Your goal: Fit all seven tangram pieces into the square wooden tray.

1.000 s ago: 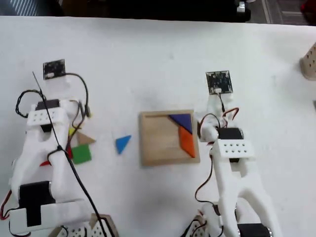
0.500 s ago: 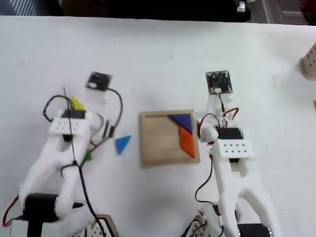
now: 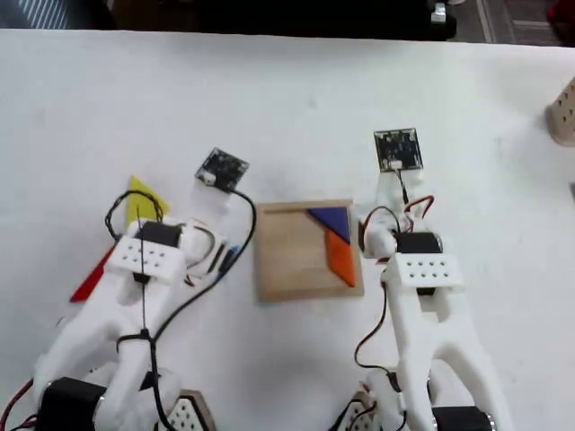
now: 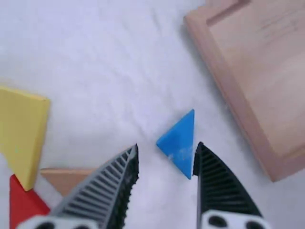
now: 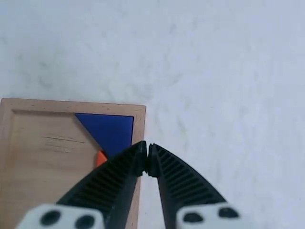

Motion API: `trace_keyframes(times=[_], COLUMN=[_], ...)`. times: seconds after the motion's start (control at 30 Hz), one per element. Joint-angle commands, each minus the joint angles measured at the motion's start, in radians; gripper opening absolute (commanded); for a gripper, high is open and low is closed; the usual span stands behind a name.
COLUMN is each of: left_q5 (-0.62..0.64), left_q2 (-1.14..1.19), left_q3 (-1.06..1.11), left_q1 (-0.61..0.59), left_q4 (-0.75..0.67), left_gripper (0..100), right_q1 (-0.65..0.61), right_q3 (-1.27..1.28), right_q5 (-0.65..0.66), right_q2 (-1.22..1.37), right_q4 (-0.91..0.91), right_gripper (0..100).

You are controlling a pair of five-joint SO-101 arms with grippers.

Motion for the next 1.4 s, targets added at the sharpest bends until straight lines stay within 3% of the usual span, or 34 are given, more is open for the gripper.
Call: trace_keyframes(times=[0.0,0.13,0.33,1.37], left_q5=[0.021,0.025,0.147,0.195], left_q2=[0.073,0.199,0.288,0.302], left_q3=[-0.034,-0.112,-0.181,-0.178], left_q1=[0.025,0.03,0.028,0.067], left_q4=[-0.051,-0.031,-0.003,-0.011], left_gripper=[20,20,20,19], right_q1=[-0.012,-0.012,-0.012,-0.005], right_q3=[-0.011,-0.011,-0.009,-0.009], right_q5=[0.023,0.023,0.023,0.023], right_q2=[-0.035,-0.035,-0.035,-0.035], right_q4=[-0.027,-0.027,-0.027,-0.027], right_gripper=[1.8,1.8,1.8,1.8])
